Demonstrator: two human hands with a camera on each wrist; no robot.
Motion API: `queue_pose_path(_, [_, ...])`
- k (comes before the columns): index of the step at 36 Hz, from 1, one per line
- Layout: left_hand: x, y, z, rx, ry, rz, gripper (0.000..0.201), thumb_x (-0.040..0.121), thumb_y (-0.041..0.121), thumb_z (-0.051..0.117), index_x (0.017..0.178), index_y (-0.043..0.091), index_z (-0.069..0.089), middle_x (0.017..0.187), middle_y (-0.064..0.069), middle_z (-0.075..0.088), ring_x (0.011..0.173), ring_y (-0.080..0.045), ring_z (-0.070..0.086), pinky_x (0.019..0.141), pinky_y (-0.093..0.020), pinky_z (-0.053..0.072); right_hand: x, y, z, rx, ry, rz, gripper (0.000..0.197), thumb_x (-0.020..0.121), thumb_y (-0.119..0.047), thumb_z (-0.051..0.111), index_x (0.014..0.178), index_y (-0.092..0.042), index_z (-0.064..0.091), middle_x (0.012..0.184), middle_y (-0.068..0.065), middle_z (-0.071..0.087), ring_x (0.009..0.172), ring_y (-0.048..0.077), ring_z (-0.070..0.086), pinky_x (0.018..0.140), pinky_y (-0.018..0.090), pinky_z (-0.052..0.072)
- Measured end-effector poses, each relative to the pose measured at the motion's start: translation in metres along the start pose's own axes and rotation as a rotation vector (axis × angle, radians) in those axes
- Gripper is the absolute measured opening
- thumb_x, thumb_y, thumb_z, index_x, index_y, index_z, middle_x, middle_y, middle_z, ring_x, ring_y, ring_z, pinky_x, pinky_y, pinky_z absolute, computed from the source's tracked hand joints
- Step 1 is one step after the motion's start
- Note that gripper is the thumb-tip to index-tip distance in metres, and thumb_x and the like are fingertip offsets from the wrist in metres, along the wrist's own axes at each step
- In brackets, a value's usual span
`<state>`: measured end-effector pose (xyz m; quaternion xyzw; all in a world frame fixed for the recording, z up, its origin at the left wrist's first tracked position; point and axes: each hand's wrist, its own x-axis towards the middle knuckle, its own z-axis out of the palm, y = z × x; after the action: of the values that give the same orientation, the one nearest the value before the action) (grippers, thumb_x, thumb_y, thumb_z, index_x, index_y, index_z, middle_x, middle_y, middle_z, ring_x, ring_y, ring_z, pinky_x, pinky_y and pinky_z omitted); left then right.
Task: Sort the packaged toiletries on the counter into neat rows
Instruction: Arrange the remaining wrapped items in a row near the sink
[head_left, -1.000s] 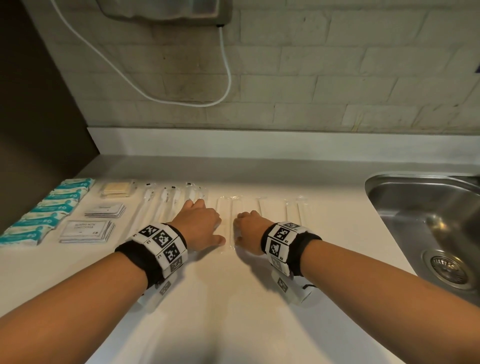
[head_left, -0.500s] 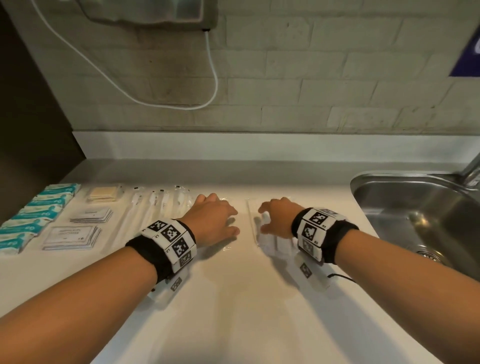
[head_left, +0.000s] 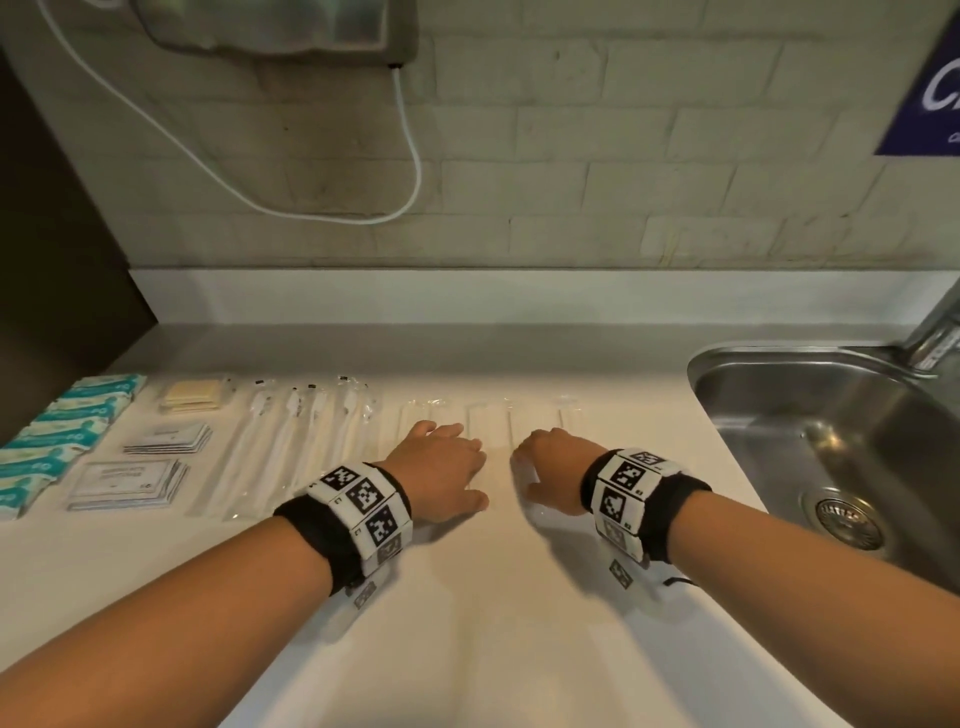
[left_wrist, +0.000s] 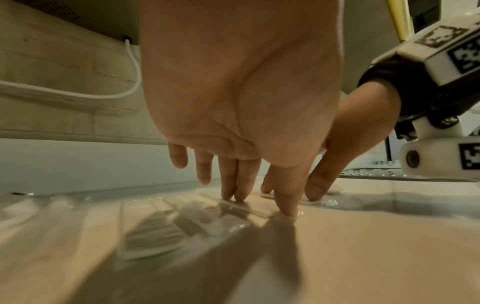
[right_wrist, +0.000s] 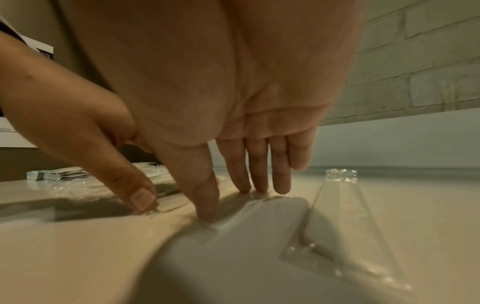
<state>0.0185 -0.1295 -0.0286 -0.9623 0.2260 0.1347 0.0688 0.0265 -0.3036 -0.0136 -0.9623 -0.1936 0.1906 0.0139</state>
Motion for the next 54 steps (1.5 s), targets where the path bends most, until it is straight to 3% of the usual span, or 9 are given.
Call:
queue_pose_path(5, [-0.006,-0.013,-0.001,-0.065,-0.043,-0.005,0.055,0.095,0.054,0.044,0.136,0.018,0.050,0.154,0.001,0.037,0.149,-0.023,0.016,0.117,-0.045,0.013,0.007,-0.011,-0.002,0.030,-0.006,-0.014,0.042,0.090,-0.024,0.056,0.131,-0.016,0.053,0.128,0.007,0.051,0.117,0.027,0.053,0.097,0.039,0.048])
queue_pose_path(11, [-0.003,-0.012,0.001,-0.096,-0.032,-0.019,0.049,0.093,0.055,0.047,0.124,0.018,0.056,0.149,0.001,0.043,0.148,-0.023,0.020,0.117,-0.045,0.015,0.005,-0.014,0.000,0.031,-0.001,-0.033,0.042,0.089,-0.025,0.056,0.131,-0.017,0.053,0.129,0.006,0.051,0.116,0.028,0.053,0.096,0.041,0.049])
queue_pose_path(17, [-0.001,-0.010,-0.001,-0.088,-0.025,-0.034,0.055,0.093,0.055,0.047,0.133,0.018,0.054,0.148,0.001,0.045,0.148,-0.022,0.021,0.118,-0.044,0.013,0.004,-0.014,0.004,0.035,0.012,-0.057,0.041,0.093,-0.024,0.053,0.133,-0.017,0.051,0.130,0.006,0.050,0.117,0.026,0.052,0.096,0.040,0.048])
queue_pose_path(25, [-0.002,-0.006,-0.004,-0.110,-0.020,-0.044,0.064,0.091,0.062,0.045,0.140,0.022,0.047,0.161,0.004,0.025,0.150,-0.023,0.013,0.119,-0.045,0.012,0.006,-0.007,0.004,0.098,0.063,-0.065,0.045,0.093,-0.019,0.053,0.138,-0.019,0.048,0.139,0.006,0.045,0.122,0.027,0.052,0.101,0.039,0.046])
queue_pose_path(29, [0.002,-0.002,-0.008,-0.121,0.017,-0.027,0.063,0.092,0.060,0.044,0.143,0.023,0.044,0.161,0.004,0.025,0.150,-0.024,0.012,0.120,-0.044,0.010,0.005,0.010,-0.003,0.129,0.141,0.005,0.047,0.095,-0.020,0.049,0.142,-0.022,0.044,0.145,0.003,0.043,0.127,0.024,0.049,0.105,0.040,0.044])
queue_pose_path(34, [0.009,0.013,-0.013,-0.087,0.041,0.035,0.062,0.093,0.060,0.043,0.143,0.022,0.044,0.160,0.003,0.028,0.150,-0.023,0.011,0.120,-0.044,0.008,0.002,0.036,-0.009,-0.005,0.107,0.132,0.046,0.088,-0.010,0.056,0.134,-0.014,0.051,0.137,0.006,0.050,0.122,0.025,0.051,0.100,0.036,0.047])
queue_pose_path(37, [0.014,0.022,-0.012,-0.063,0.011,0.051,0.065,0.093,0.061,0.042,0.145,0.021,0.042,0.159,0.002,0.030,0.150,-0.022,0.010,0.120,-0.044,0.006,-0.005,0.042,-0.006,-0.003,0.024,0.170,0.050,0.085,-0.016,0.064,0.133,-0.010,0.053,0.134,0.008,0.051,0.122,0.027,0.052,0.099,0.038,0.049])
queue_pose_path(46, [0.016,0.023,-0.010,-0.075,-0.025,0.042,0.065,0.093,0.061,0.042,0.143,0.019,0.044,0.158,0.003,0.032,0.150,-0.022,0.013,0.120,-0.045,0.008,-0.001,0.027,0.007,0.047,0.048,0.070,0.035,0.081,-0.015,0.066,0.114,-0.009,0.058,0.120,0.007,0.056,0.110,0.026,0.057,0.094,0.040,0.051])
queue_pose_path(54, [0.017,0.019,-0.004,-0.102,-0.042,0.036,0.072,0.095,0.058,0.039,0.154,0.020,0.024,0.164,0.004,0.013,0.151,-0.022,0.009,0.120,-0.043,0.006,0.006,0.016,0.013,0.084,0.068,0.005,0.031,0.088,-0.023,0.058,0.116,-0.010,0.056,0.123,0.006,0.053,0.110,0.026,0.055,0.093,0.041,0.050])
